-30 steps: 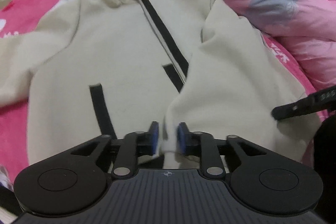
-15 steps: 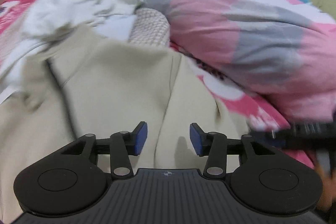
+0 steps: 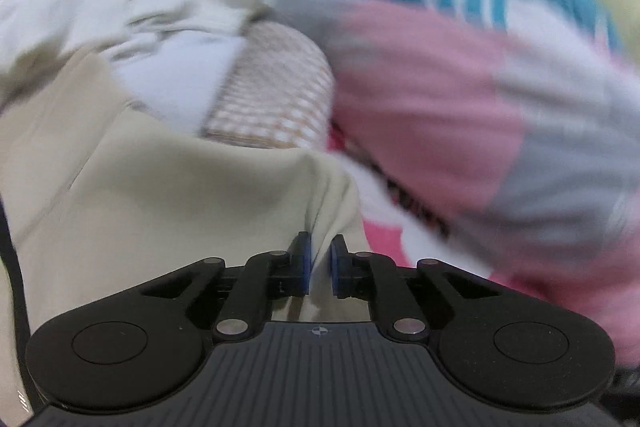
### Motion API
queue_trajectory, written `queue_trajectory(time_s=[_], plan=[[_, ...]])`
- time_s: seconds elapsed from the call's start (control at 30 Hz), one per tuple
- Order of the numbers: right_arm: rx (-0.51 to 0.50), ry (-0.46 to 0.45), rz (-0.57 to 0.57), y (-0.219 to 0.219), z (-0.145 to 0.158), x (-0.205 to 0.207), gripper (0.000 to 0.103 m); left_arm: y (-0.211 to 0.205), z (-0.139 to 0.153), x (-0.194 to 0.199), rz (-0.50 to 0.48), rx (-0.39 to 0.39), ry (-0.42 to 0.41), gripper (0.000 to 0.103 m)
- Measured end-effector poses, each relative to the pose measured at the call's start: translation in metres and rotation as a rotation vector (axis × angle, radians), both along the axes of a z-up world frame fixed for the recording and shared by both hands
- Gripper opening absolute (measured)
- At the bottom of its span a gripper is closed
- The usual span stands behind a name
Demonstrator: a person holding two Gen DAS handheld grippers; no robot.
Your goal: Fold clothes
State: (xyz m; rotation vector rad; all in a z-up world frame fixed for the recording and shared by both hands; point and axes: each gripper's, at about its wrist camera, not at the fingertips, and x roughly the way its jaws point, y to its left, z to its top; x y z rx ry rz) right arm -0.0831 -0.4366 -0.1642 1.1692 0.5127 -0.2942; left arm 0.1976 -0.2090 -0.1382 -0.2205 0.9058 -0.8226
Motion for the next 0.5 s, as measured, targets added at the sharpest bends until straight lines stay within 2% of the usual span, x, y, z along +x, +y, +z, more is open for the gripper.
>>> queue_trajectory(time_s=[0.17,0.3,0.4,0.5], plan=[[0.004,0.027,-0.061,-0.005,-0.016,-0.009,0.004,0.019,-0.027,0.009,0.090,-0.146,0.097,0.008],[0.012,0.040,-0.075,-0.007,-0.021,-0.009,0.004,0.022,-0.039,0.007,0.127,-0.205,0.115,0.008],[0.028,0.059,-0.116,-0.008,-0.023,-0.015,0.000,0.027,-0.045,0.013,0.162,-0.279,0.189,0.008],[-0.007,0.075,-0.159,-0.012,-0.016,-0.027,0.001,0.035,-0.044,0.021,0.165,-0.338,0.265,0.010]])
